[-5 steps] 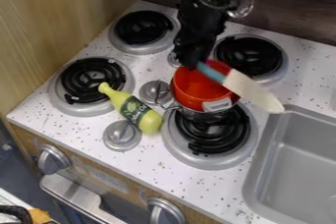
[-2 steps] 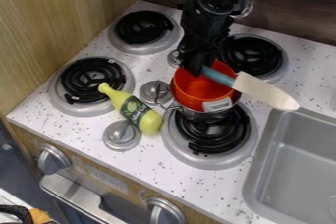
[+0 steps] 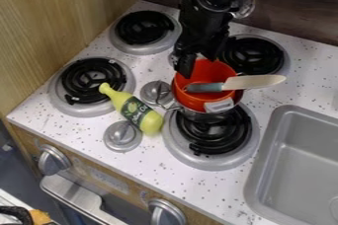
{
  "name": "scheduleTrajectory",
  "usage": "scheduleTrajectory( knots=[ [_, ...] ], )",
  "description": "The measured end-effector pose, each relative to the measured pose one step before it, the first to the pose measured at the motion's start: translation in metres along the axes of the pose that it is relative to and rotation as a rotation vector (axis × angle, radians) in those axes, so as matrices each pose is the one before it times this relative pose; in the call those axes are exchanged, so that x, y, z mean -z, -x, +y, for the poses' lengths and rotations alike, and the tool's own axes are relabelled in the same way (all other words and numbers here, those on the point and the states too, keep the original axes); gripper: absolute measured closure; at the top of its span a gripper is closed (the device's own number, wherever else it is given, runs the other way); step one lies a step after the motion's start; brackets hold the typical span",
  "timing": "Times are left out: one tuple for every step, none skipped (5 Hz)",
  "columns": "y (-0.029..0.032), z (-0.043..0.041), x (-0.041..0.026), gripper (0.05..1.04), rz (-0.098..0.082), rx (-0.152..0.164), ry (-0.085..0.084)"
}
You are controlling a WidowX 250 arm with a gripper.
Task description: Put the blue knife in the orange pot on the lower right burner
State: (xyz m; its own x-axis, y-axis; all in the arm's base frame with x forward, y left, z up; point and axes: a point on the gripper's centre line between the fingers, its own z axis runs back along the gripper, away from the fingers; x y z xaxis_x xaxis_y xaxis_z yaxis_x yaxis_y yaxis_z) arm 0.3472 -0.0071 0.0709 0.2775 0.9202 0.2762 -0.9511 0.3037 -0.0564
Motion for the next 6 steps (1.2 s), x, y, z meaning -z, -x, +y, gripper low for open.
scheduleTrajectory(
  knots=[
    [-0.00585,0.00051,-0.00199,0.081,-0.0118,0.0223,-0.0111],
    [-0.01860,-0.00567,-0.00748,0.084,-0.0200,0.0745,0.0127],
    [-0.01314,0.00466,0.00807,0.084,-0.0008,0.0922,0.0156],
    [-0.01454,0.00936,-0.00129,0.084,-0.0049,0.1430,0.0934],
    [-0.00992,0.01236,0.00614,0.084,0.0059,0.2581,0.0668],
    [-0.00584,0.00028,0.00249,0.084,-0.0346,0.2577,0.0297]
  ],
)
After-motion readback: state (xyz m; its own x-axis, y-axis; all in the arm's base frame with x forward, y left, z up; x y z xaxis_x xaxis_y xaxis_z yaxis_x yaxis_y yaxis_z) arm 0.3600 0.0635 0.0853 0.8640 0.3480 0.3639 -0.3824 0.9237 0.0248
